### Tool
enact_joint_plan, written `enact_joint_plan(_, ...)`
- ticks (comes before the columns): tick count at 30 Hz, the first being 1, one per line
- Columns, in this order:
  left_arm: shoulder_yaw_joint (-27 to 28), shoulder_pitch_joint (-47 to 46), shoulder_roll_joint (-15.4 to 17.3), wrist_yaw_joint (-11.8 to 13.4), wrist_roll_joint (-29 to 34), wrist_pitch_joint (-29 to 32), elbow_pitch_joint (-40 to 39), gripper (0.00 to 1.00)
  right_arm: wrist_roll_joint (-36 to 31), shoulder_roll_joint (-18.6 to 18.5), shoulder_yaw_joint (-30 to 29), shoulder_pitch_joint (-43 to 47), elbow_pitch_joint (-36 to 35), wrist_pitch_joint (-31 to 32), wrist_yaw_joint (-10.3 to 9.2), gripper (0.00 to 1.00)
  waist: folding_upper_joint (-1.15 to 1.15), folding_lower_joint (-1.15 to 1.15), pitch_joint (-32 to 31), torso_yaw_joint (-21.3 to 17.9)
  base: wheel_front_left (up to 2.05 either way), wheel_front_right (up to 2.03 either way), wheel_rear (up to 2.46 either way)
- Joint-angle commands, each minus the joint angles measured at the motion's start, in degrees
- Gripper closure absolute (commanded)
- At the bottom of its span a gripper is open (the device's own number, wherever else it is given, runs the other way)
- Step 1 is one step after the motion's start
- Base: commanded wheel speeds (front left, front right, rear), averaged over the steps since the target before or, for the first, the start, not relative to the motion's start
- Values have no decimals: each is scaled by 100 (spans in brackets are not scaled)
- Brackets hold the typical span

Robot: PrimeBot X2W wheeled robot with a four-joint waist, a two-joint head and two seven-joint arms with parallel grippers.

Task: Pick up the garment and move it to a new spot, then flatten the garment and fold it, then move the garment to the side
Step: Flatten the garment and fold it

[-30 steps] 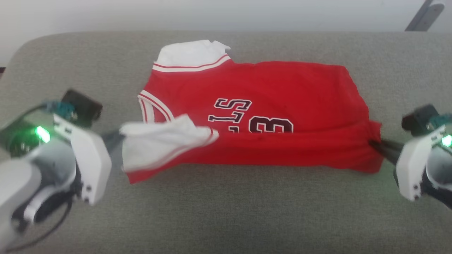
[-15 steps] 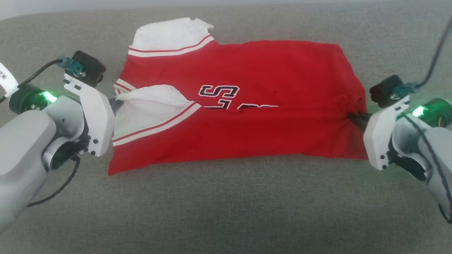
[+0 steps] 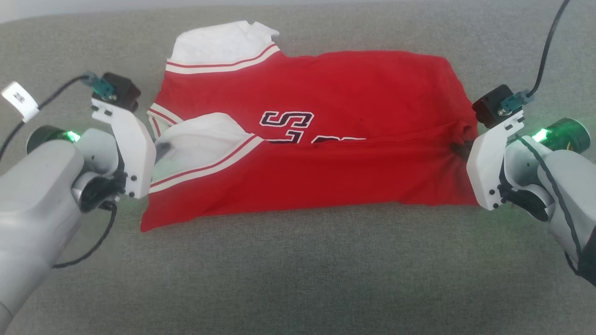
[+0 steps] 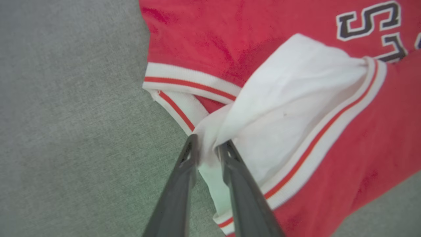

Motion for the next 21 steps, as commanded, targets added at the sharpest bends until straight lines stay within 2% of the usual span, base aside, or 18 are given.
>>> enact_joint_plan(1,15,-133,-9,-26,-51,11,26,0,43,6,23,-52,60,-54,-10,6,0,0,-57,20,0,0,0)
enact_joint_plan(2,0,-151,-6,-36,-77,32,27,0,46,-9,38,-76,61,-87,-10,0,0,0,-87,30,0,0,0)
enact_joint_plan(7,-31,-251,94,-43,-165,124,-113,0,38,-77,-62,-74,54,-420,-9,0,0,0,-264,84,0,0,0)
enact_joint_plan(12,-48,-86,282,-24,-315,288,-414,0,-132,-124,-404,59,22,-1159,-9,0,0,0,-414,107,0,0,0)
enact_joint_plan(16,-56,164,489,196,-441,501,-802,0,-464,-87,-845,190,-20,-1976,-9,0,0,0,-505,73,0,0,0)
enact_joint_plan(21,-74,632,799,589,-652,652,-1433,0,-940,97,-1648,523,-72,-2965,-9,0,0,0,-602,-24,0,0,0)
